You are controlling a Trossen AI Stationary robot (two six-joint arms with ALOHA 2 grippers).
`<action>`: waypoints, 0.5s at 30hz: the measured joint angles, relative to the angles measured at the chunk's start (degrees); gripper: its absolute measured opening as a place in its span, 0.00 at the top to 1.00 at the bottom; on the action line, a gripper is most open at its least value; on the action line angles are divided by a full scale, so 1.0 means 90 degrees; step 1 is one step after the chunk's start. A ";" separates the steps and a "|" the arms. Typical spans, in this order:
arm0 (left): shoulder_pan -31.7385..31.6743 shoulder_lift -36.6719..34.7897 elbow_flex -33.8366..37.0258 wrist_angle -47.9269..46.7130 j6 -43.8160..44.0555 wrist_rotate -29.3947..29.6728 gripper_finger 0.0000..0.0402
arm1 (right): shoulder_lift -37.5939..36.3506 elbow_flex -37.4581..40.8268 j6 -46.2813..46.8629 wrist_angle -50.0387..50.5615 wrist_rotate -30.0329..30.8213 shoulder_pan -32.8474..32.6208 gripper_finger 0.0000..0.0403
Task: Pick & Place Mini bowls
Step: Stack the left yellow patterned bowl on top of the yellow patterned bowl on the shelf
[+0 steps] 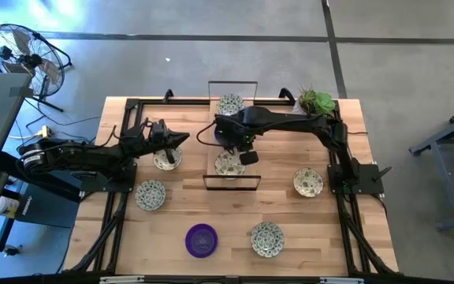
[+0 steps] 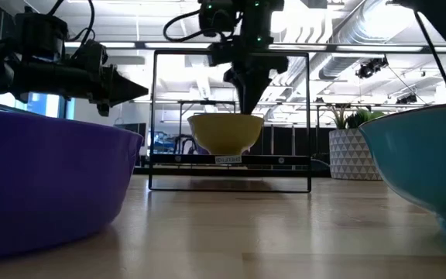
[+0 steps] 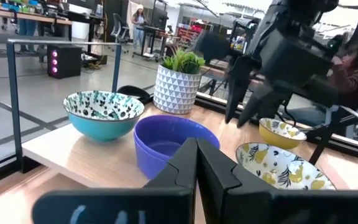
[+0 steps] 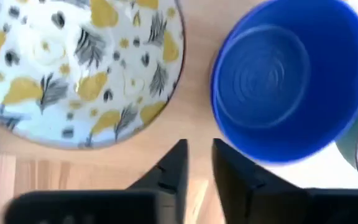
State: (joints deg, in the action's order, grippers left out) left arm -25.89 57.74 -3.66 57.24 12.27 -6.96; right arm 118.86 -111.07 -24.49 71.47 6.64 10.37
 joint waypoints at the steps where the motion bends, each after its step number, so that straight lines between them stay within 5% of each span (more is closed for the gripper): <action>1: 0.0001 0.0000 0.0000 -0.0039 -0.0002 -0.0001 1.00 | -0.0114 0.0089 0.0001 -0.0025 0.0024 -0.0018 0.90; 4: 0.0000 0.0000 0.0000 -0.0101 0.0000 -0.0005 1.00 | -0.0653 0.0529 0.0009 -0.0503 0.0033 -0.0032 0.98; 7: 0.0000 0.0000 0.0000 -0.0147 0.0000 -0.0005 1.00 | -0.1447 0.1407 0.0132 -0.1530 -0.0045 0.0030 0.95; 15: 0.0002 0.0000 0.0000 -0.0159 0.0010 -0.0017 1.00 | -0.3952 0.4872 0.0563 -0.5026 -0.0490 0.0348 0.99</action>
State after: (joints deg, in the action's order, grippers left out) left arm -25.87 57.74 -3.66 55.81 12.36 -7.11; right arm 83.29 -67.23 -19.43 26.24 2.23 13.51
